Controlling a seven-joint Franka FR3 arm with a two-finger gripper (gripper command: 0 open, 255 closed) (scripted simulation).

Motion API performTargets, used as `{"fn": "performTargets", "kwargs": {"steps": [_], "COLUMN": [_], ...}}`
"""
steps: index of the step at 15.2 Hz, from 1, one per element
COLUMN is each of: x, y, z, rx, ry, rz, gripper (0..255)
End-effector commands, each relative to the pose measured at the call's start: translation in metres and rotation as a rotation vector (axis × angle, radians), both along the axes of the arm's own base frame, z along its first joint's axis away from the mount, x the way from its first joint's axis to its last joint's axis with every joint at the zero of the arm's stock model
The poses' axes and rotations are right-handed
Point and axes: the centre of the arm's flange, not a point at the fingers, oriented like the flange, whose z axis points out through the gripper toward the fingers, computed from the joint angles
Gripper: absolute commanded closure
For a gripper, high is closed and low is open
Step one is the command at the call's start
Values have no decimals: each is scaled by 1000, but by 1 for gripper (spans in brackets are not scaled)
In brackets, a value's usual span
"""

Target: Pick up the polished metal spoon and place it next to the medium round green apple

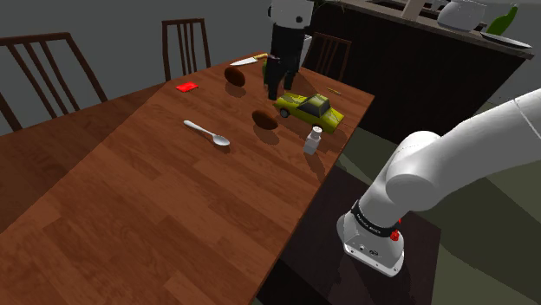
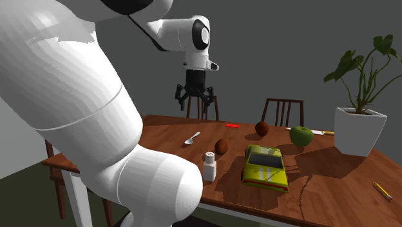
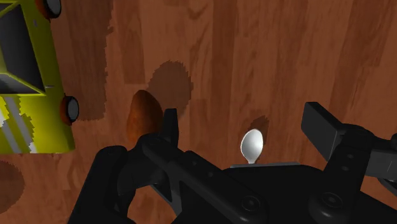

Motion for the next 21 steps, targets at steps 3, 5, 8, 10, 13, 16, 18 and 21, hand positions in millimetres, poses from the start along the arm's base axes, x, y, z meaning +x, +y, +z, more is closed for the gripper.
{"fn": "performTargets", "kwargs": {"steps": [3, 5, 8, 10, 13, 16, 18, 21], "x": [42, 64, 95, 117, 148, 180, 201, 225], "y": [16, 23, 34, 41, 52, 63, 71, 79], "z": [-30, -44, -66, -81, -103, -125, -140, -158], "rx": [18, 27, 40, 49, 62, 75, 84, 94], "ry": [11, 17, 26, 32, 40, 49, 55, 62], "rz": [-9, -14, -20, -25, -31, -38, -42, -47], "gripper": [0, 0, 0, 0, 0, 0, 0, 0]}}
